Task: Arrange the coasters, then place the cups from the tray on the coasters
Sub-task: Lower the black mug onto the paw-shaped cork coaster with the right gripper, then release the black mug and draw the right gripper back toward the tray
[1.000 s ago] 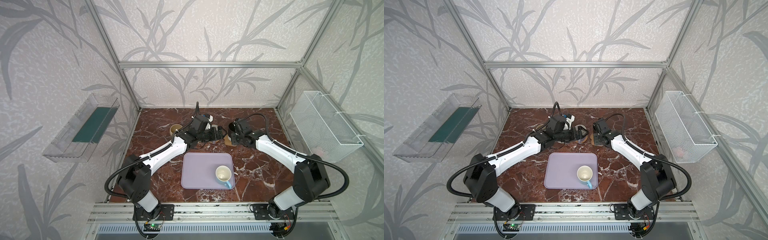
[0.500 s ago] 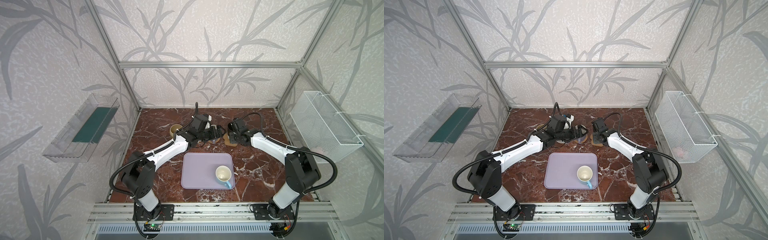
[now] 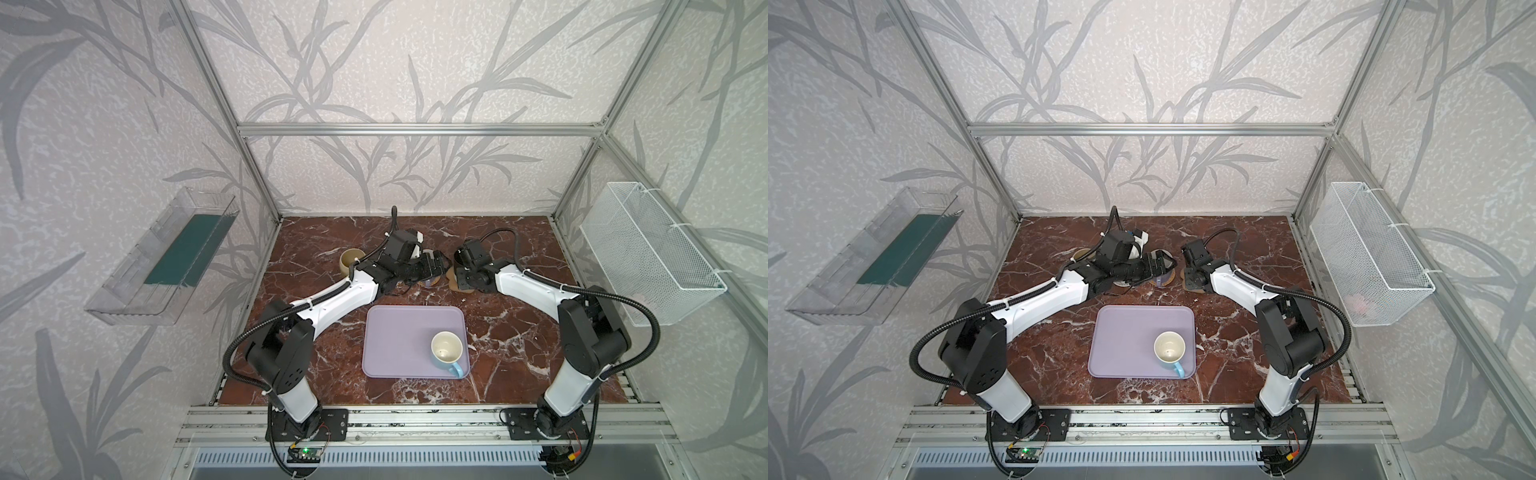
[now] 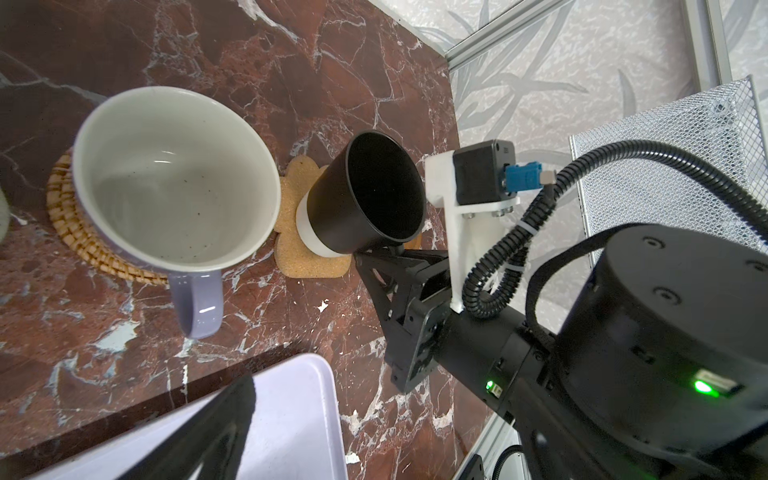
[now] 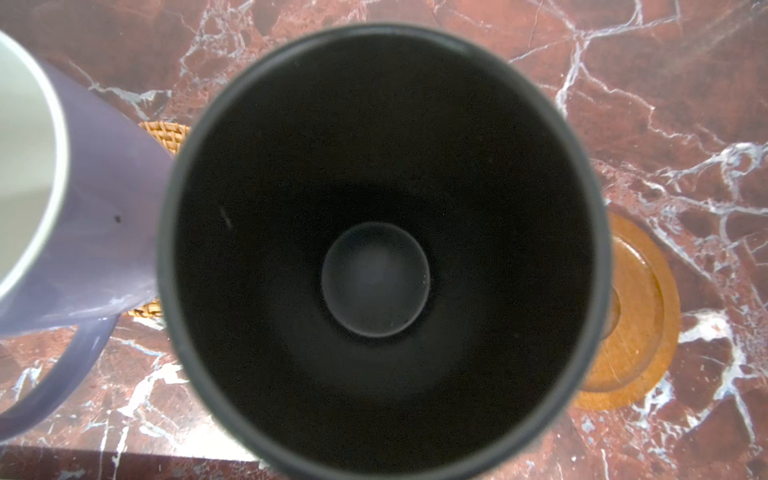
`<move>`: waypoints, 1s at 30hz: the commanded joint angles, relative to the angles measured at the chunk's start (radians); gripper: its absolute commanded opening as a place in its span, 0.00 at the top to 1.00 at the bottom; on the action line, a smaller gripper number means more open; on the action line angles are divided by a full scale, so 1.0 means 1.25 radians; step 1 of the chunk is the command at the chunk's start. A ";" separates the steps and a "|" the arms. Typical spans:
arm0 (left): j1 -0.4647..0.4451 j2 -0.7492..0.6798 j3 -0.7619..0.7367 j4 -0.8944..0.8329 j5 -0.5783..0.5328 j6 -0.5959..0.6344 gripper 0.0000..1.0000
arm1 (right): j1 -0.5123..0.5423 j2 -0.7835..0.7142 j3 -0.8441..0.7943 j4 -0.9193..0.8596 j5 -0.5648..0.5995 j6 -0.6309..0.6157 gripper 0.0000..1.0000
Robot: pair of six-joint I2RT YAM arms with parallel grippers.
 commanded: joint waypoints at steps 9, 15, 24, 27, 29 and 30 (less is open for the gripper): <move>0.003 -0.011 -0.007 0.016 -0.008 -0.010 0.01 | -0.003 -0.033 -0.075 0.062 -0.002 0.046 1.00; 0.003 -0.038 -0.047 0.044 -0.036 -0.018 0.01 | -0.002 -0.033 -0.092 0.043 -0.040 0.039 0.80; 0.006 -0.040 -0.062 0.057 -0.015 -0.022 0.01 | -0.002 -0.034 -0.078 -0.006 -0.057 0.040 0.58; 0.006 -0.047 -0.064 0.054 -0.013 -0.024 0.01 | -0.003 -0.085 -0.108 0.025 -0.080 0.048 0.42; 0.007 -0.054 -0.070 0.056 -0.010 -0.027 0.01 | -0.002 -0.110 -0.127 0.044 -0.103 0.044 0.13; 0.008 -0.058 -0.074 0.056 -0.009 -0.030 0.01 | -0.002 -0.123 -0.136 0.052 -0.114 0.043 0.01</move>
